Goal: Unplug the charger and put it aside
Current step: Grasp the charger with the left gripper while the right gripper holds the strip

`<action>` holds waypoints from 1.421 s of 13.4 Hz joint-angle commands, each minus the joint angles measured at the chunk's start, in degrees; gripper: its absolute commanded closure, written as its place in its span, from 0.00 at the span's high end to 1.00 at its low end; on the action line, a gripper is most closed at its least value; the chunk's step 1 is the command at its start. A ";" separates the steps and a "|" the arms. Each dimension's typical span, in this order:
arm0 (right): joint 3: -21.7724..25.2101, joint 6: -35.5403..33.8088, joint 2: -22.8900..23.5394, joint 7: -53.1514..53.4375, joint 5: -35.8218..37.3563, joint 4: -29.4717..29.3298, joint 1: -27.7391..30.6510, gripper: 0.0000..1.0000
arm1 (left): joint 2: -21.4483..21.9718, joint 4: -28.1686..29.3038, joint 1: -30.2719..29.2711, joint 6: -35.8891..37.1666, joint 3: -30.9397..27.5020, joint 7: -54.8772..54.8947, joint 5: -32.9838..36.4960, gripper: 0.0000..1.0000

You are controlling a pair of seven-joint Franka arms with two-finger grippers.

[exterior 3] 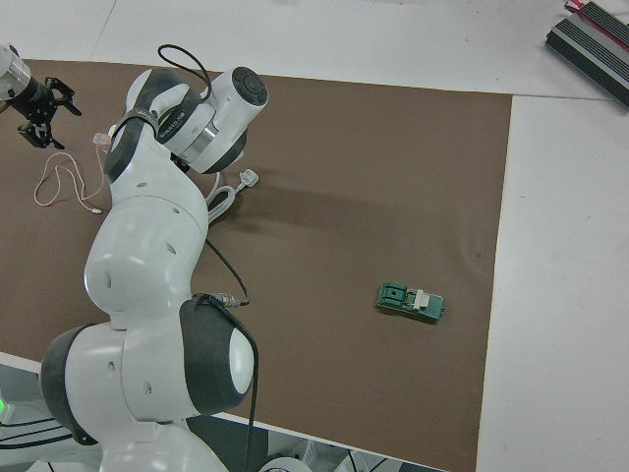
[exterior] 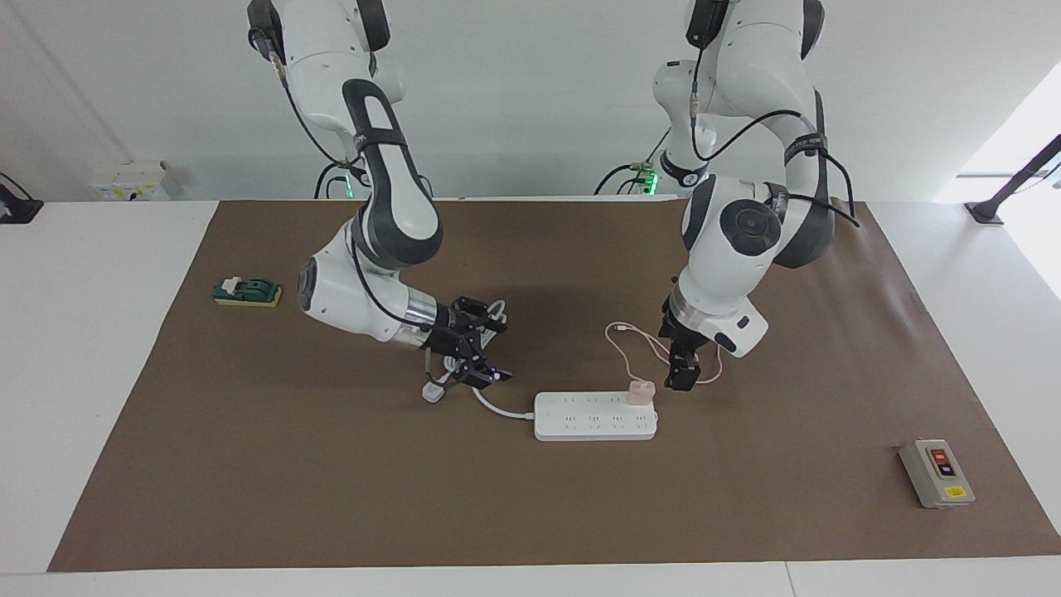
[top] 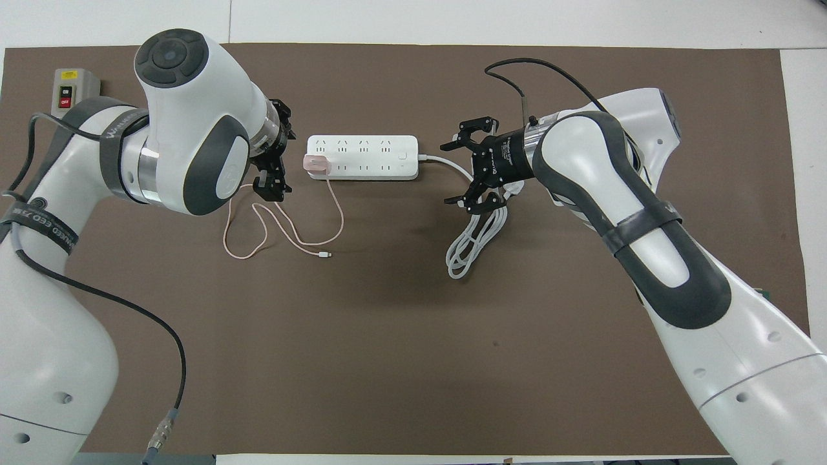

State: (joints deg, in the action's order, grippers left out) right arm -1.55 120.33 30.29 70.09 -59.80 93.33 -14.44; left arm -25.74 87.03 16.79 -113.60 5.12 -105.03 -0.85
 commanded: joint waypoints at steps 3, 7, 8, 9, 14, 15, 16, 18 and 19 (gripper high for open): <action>-0.03 0.17 15.03 1.10 -5.76 -16.58 -1.99 1.00 | -4.49 -1.51 3.16 -1.79 -0.99 -3.68 1.11 1.00; -0.03 3.68 20.76 0.23 -6.47 -22.48 -4.45 1.00 | -6.95 -1.69 4.66 -3.37 -1.08 -3.95 2.51 1.00; -0.03 4.30 22.16 0.23 -6.47 -23.88 -4.54 1.00 | -7.13 -1.60 4.66 -4.16 -1.08 -3.95 2.60 1.00; -0.03 4.74 22.70 -0.12 -6.47 -24.25 -4.54 1.00 | -7.13 -1.60 4.66 -4.43 -1.08 -3.95 2.61 1.00; -0.03 5.97 23.23 -1.44 -6.56 -24.08 -5.07 1.00 | -7.13 -1.51 4.04 -5.49 -1.08 -3.78 2.78 1.00; -0.12 6.15 23.23 -1.53 -6.91 -23.99 -4.98 1.00 | -7.13 -1.43 3.96 -5.66 -1.08 -3.78 2.78 1.00; -0.03 6.06 23.23 -1.53 -8.48 -23.99 -4.98 1.00 | -7.13 -1.34 3.87 -5.93 -1.25 -3.78 2.78 1.00; -0.03 4.66 23.14 -1.36 -9.20 -24.07 -4.63 1.00 | -7.04 -1.25 3.87 -6.02 -1.25 -3.78 2.78 1.00; -0.03 4.13 23.23 -1.44 -9.28 -23.99 -4.63 1.00 | -7.13 -1.25 3.87 -6.02 -1.34 -3.78 2.78 1.00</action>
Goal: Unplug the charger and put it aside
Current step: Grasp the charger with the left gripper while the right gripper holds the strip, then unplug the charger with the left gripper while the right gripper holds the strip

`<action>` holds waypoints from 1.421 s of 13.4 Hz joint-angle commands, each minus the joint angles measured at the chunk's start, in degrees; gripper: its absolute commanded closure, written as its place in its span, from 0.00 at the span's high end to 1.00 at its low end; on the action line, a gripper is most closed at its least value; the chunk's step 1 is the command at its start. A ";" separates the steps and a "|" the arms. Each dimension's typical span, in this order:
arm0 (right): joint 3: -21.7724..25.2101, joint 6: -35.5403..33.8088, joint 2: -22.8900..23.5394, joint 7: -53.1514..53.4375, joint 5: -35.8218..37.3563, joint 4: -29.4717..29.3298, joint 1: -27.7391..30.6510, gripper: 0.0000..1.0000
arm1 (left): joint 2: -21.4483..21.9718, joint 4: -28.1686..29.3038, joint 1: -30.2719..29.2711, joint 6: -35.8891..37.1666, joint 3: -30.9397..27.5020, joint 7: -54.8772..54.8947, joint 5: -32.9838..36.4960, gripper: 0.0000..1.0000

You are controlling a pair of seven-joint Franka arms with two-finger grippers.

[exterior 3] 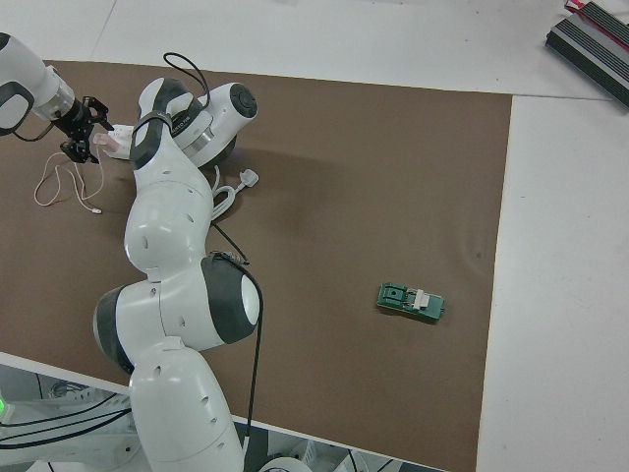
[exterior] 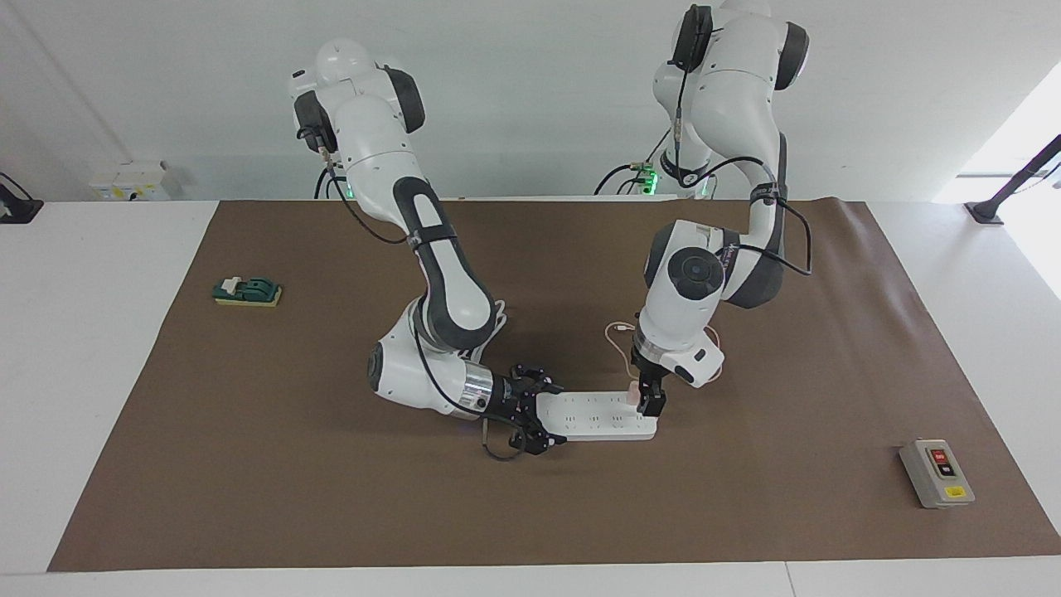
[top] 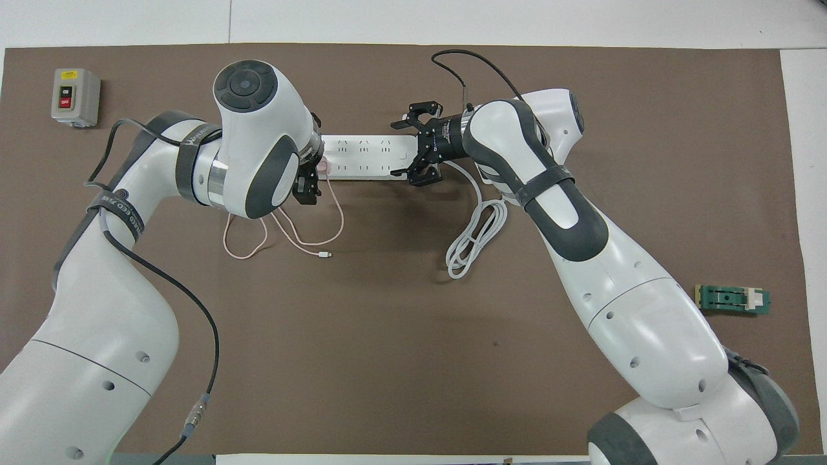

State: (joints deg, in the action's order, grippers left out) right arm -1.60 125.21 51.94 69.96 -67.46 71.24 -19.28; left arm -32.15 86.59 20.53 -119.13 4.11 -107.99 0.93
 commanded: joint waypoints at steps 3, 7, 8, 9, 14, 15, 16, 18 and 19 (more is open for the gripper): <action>0.02 -1.19 1.41 -1.23 -1.80 -1.89 0.11 1.00 | -0.72 -0.81 0.13 -0.84 -0.24 -0.73 1.01 1.00; 0.02 -2.43 1.23 -1.23 -3.12 -1.72 0.12 1.00 | -1.16 -0.81 0.22 -1.02 -0.24 -0.82 1.97 1.00; 0.02 -2.43 1.23 -1.23 -2.86 -1.71 -0.32 1.00 | -1.16 -0.81 0.22 -1.02 -0.24 -0.82 1.97 1.00; 0.02 -1.47 1.23 -1.66 -2.60 -1.54 -1.02 1.00 | -1.16 -0.81 0.22 -1.02 -0.24 -0.82 2.06 1.00; 0.37 -0.67 0.88 -6.40 -2.33 0.83 -1.21 1.00 | -1.16 -0.81 0.22 -0.93 -0.24 -0.82 2.15 1.00; 0.46 -0.67 1.14 -6.67 -2.24 0.75 -1.12 1.00 | -1.16 -0.81 0.22 -1.02 -0.24 -0.82 2.15 1.00; 0.72 -0.76 1.40 -7.11 -1.98 0.75 -1.03 1.00 | -1.16 -0.81 0.30 -1.02 -0.24 -0.82 2.15 1.00; 0.72 -1.37 1.49 -7.12 -0.58 0.40 -0.33 1.00 | -1.16 -0.81 0.22 -1.46 -0.24 -0.82 2.15 1.00; 0.72 -0.68 1.49 -7.29 -0.22 0.48 -0.32 1.00 | -1.16 -0.81 0.22 -1.46 -0.24 -0.82 2.15 1.00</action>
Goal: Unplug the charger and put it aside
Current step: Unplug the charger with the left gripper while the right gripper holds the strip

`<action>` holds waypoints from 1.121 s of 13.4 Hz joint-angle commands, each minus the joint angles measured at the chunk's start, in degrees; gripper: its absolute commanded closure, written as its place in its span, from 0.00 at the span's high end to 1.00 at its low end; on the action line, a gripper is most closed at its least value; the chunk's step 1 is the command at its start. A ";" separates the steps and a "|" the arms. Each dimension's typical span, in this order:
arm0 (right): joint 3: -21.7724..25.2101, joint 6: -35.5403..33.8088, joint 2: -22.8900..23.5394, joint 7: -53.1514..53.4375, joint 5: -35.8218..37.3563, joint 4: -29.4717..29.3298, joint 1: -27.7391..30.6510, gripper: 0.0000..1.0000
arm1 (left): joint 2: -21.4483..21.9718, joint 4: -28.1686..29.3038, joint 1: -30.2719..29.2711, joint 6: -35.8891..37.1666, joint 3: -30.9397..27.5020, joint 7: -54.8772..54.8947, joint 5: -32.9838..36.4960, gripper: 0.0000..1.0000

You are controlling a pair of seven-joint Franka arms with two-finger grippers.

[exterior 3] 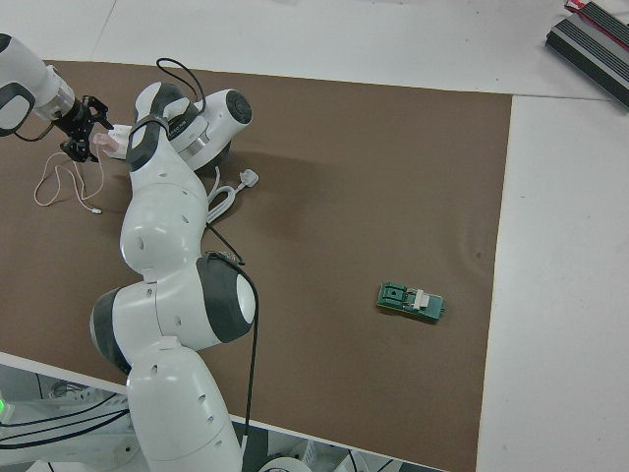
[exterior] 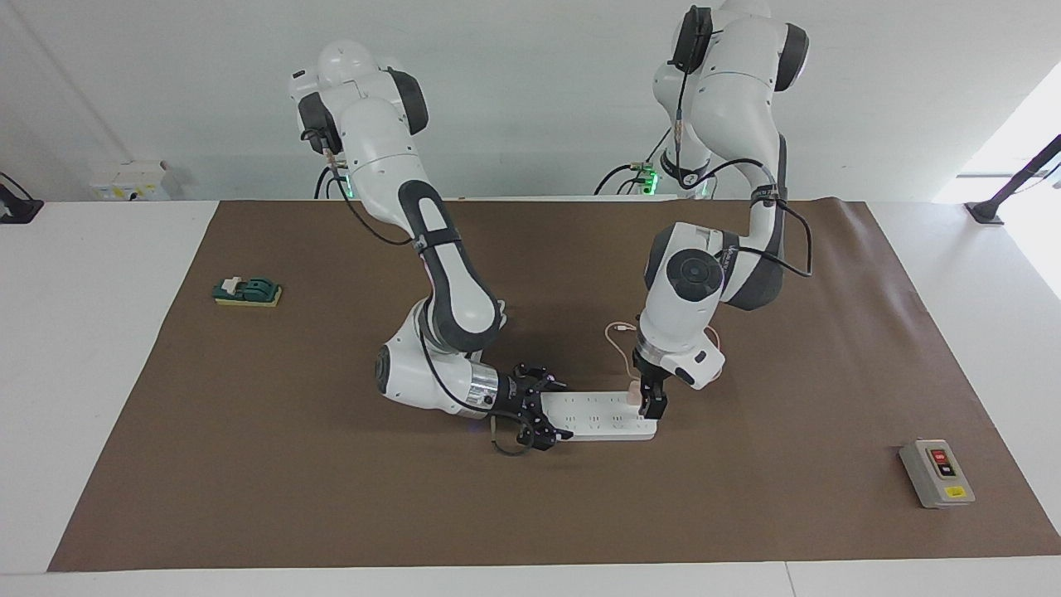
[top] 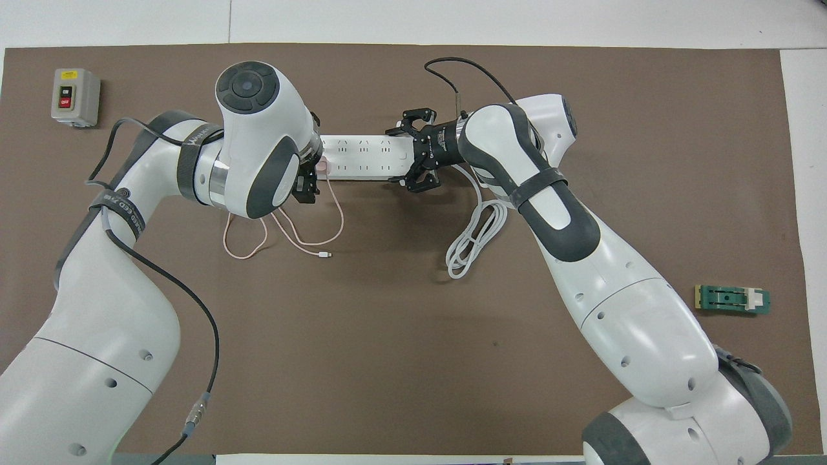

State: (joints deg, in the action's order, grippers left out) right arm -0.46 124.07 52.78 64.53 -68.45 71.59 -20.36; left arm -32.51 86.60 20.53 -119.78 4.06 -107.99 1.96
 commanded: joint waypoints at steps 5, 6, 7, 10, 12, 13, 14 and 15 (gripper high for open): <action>-0.42 2.58 0.66 -1.95 0.60 0.75 0.06 0.50 | -0.80 -0.64 0.12 -1.15 -0.20 -0.64 1.11 0.96; -0.42 3.11 0.66 -1.95 0.60 0.75 -0.03 0.49 | -0.80 -0.64 0.12 -1.85 -0.20 -0.47 1.03 0.88; -0.42 3.81 0.66 -2.04 0.60 0.84 -0.21 0.49 | -0.80 -0.55 0.12 -2.47 -0.20 -0.29 1.11 0.73; -0.42 3.90 0.66 -2.04 0.60 1.01 -0.21 0.50 | -0.80 -0.55 0.03 -2.30 -0.20 -0.20 1.11 0.10; -0.42 3.90 0.57 -2.04 0.51 1.36 -0.21 0.50 | -0.53 -0.55 -0.06 -2.21 -0.20 0.15 1.20 0.00; -0.42 4.16 0.57 -1.95 0.51 1.36 -0.21 0.50 | -0.45 -0.55 -0.40 -2.12 -0.20 0.32 1.20 0.00; -0.42 4.25 0.57 -1.95 0.42 1.36 -0.21 0.50 | -0.18 -0.55 -0.84 -1.86 -0.20 0.33 1.20 0.00; -0.42 4.34 0.57 -2.04 0.42 1.36 -0.29 0.50 | 0.17 -0.55 -0.85 -1.68 -0.20 0.41 1.11 0.00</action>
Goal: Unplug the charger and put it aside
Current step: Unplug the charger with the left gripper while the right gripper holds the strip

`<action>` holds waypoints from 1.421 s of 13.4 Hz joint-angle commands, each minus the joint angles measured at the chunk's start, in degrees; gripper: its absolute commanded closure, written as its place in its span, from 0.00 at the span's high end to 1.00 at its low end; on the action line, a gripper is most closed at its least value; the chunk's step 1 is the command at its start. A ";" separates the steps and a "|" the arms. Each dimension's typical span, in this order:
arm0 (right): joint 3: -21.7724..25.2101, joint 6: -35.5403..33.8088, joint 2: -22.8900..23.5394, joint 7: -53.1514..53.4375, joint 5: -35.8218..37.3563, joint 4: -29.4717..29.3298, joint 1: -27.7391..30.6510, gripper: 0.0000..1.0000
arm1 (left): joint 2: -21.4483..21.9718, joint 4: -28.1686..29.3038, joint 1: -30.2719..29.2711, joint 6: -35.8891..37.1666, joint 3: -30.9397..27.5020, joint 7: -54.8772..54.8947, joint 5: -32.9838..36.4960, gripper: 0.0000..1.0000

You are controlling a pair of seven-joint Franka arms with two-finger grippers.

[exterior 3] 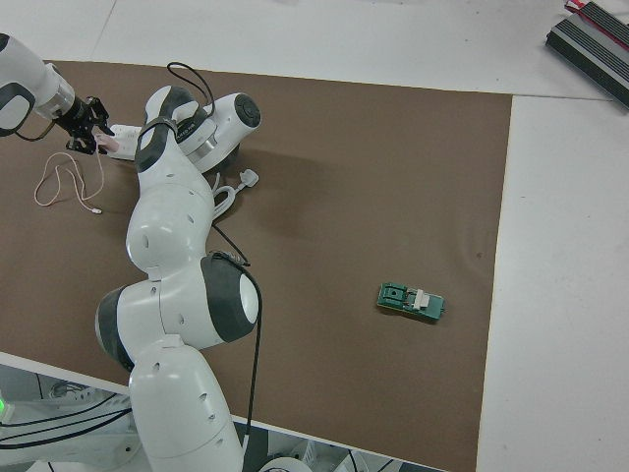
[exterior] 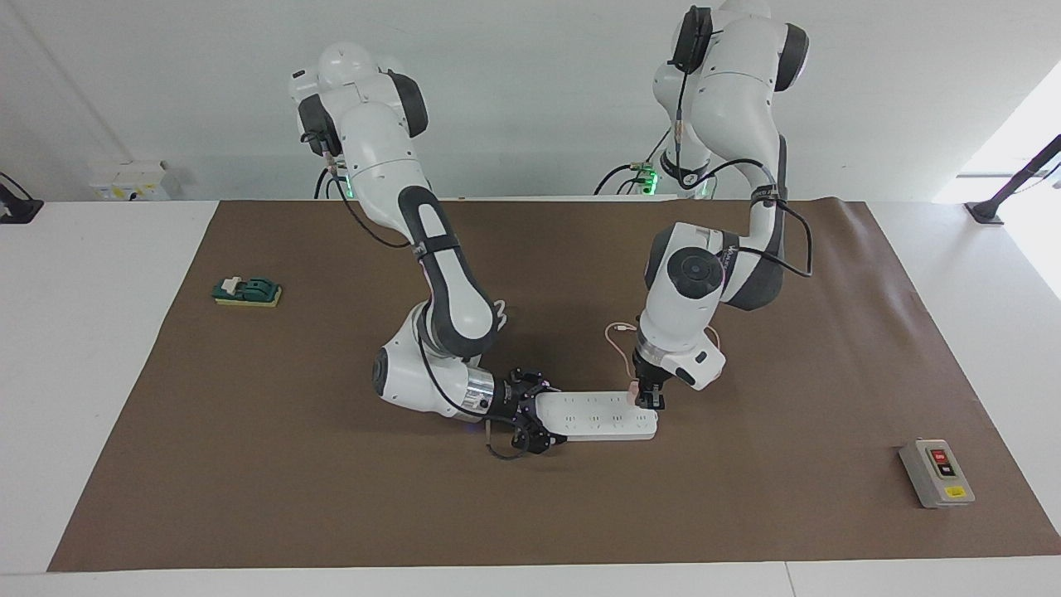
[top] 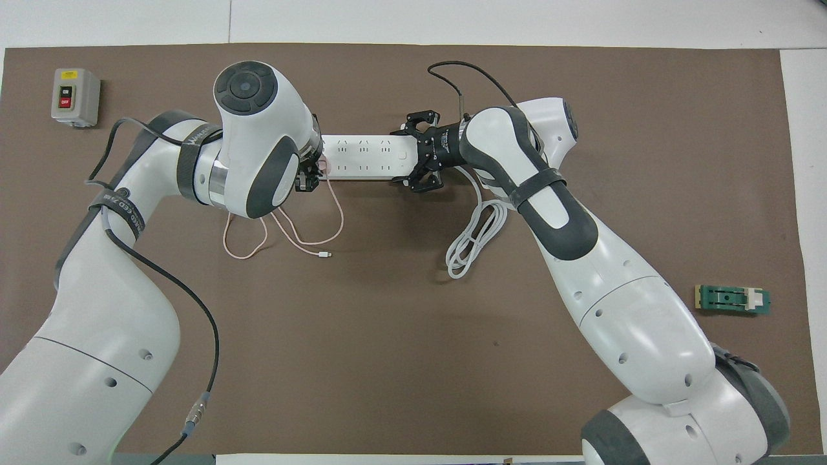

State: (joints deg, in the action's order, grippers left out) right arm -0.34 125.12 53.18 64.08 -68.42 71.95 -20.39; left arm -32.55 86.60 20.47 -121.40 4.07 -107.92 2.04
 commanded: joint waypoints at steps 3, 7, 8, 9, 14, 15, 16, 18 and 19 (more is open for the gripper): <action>-0.54 3.47 0.17 -1.50 0.39 1.00 -0.26 0.50 | 2.65 -0.90 -2.09 2.30 -0.20 2.18 1.03 0.00; -0.54 3.64 0.17 -1.50 0.48 1.00 -0.27 0.51 | 5.99 -1.34 -2.45 7.66 -0.29 5.44 0.42 0.00; -0.54 3.73 0.26 -1.50 0.39 1.00 -0.27 0.51 | 7.13 -1.69 -2.54 9.50 -0.29 5.44 0.42 0.00; -0.54 3.73 0.26 -1.59 0.48 1.00 -0.27 0.51 | 8.10 -1.96 -2.45 10.83 -0.29 5.79 0.33 0.00; -0.54 4.00 -0.18 0.25 0.92 0.74 -0.79 1.00 | 12.85 2.07 -4.28 15.48 -0.03 27.96 -0.64 0.00; -0.45 3.65 -0.61 0.95 0.92 0.74 -0.71 1.00 | 13.99 2.78 -4.47 17.06 -0.11 35.51 -0.64 0.00; -0.45 3.47 -1.32 1.22 0.92 0.91 -0.36 1.00 | 15.83 4.53 -5.25 19.25 -0.20 45.68 -0.64 0.00; -0.45 2.77 -2.55 2.71 1.44 1.09 0.08 1.00 | 20.39 9.53 -8.41 20.07 -0.11 58.30 -0.72 0.00; -0.37 1.89 -3.51 3.33 2.40 1.61 0.35 1.00 | 22.24 12.08 -9.47 19.72 -0.20 62.18 -1.16 0.00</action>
State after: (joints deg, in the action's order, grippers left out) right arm -0.38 126.60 52.54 65.14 -67.88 72.16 -20.91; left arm -16.98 90.88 13.38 -101.50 3.66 -54.58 1.73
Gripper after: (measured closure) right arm 0.000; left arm 0.692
